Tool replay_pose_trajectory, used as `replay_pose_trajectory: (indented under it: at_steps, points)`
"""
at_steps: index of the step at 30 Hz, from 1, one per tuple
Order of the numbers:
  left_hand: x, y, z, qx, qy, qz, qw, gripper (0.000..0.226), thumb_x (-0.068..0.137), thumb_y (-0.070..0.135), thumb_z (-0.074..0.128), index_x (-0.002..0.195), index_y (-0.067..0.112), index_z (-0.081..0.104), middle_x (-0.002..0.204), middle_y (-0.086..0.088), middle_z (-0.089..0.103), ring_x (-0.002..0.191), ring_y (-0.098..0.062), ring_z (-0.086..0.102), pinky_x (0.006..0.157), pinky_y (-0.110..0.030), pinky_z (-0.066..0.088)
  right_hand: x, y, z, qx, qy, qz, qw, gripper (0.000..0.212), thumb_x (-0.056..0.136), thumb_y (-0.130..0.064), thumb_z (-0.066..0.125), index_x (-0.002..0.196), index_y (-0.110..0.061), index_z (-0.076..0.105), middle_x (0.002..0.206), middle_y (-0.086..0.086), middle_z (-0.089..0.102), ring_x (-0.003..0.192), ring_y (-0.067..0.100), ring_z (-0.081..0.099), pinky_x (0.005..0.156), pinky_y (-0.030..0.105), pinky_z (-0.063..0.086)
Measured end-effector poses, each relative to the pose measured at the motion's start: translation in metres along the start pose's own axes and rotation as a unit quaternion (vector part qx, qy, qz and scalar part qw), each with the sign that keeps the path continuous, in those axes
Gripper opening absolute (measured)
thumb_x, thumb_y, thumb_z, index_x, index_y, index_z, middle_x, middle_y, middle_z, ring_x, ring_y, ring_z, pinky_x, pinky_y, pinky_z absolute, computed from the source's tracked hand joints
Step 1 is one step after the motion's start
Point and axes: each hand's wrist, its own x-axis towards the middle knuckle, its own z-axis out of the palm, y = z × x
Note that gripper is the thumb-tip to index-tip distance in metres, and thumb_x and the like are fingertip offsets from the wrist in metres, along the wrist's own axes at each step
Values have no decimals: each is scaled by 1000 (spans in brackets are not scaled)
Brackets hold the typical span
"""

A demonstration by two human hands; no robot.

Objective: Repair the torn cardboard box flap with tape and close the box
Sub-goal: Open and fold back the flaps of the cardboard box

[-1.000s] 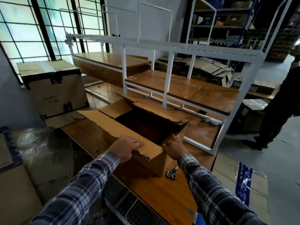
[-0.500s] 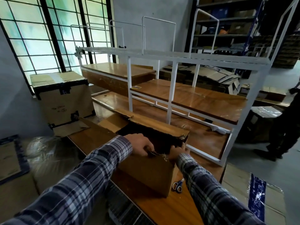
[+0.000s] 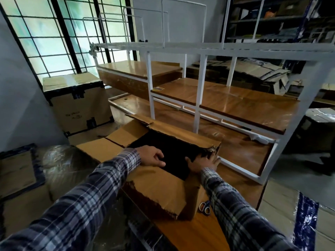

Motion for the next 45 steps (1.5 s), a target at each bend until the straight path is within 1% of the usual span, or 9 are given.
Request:
replay_pose_trajectory:
  at_steps: [5,11,16,21,26,30,38,41,45]
  points:
    - [49,-42,-13,123,38,-38,991,62,92,63,64,139,24,60,132,-4,66,116,-24,63,96,-35,52,5,3,13,-17,94,12,995,96,96,-79,25,168,-16,12,175,16,6,160,42,-6,124,69,1]
    - [85,-93,-23,233,56,-99,966,73,90,69,62,145,21,53,145,-11,51,132,-34,48,109,-46,45,11,-2,21,-62,93,50,992,101,93,-84,26,169,-20,9,176,11,0,160,39,-5,122,69,4]
    - [94,-132,-33,237,91,-101,962,71,81,64,73,140,30,53,148,-8,39,139,-38,31,109,-61,41,11,-3,25,-97,116,59,987,104,88,-88,30,169,-25,8,176,7,9,161,34,3,124,69,-1]
    - [98,-157,-32,249,97,-77,961,58,88,41,73,141,29,52,150,-12,31,141,-42,25,113,-61,37,3,-10,26,-86,89,88,988,123,73,-102,12,169,-26,0,176,6,-6,162,32,-9,118,73,-15]
    - [97,-166,-39,245,128,-49,960,56,86,29,71,138,39,53,155,-11,28,143,-40,23,112,-68,32,-21,-36,23,-34,91,109,989,115,86,-88,44,165,-31,-17,174,7,-20,161,35,-9,120,74,-11]
    - [87,-171,-56,217,185,-18,958,56,88,29,70,140,42,51,154,-9,31,141,-38,30,111,-66,36,-30,-53,17,24,129,109,985,124,86,-71,66,161,-36,-26,171,4,-31,161,38,-7,122,73,-4]
    - [68,-191,-70,176,291,20,940,53,90,19,65,138,40,58,155,-5,38,139,-33,41,106,-54,43,-28,-75,6,65,153,112,980,129,86,-61,73,158,-39,-32,162,-4,-47,161,38,-6,121,74,5]
    - [68,-203,-68,145,323,38,934,57,91,7,57,142,34,54,155,-6,40,130,-33,51,100,-47,50,-25,-84,0,82,153,122,977,126,88,-59,72,159,-39,-31,163,-5,-45,161,36,-5,122,74,8]
    - [69,-217,-79,113,365,31,923,52,94,4,52,141,28,53,150,-6,42,113,-34,61,88,-50,57,-19,-97,-9,86,139,133,978,127,88,-61,72,156,-41,-33,162,-7,-47,161,35,-2,122,72,9]
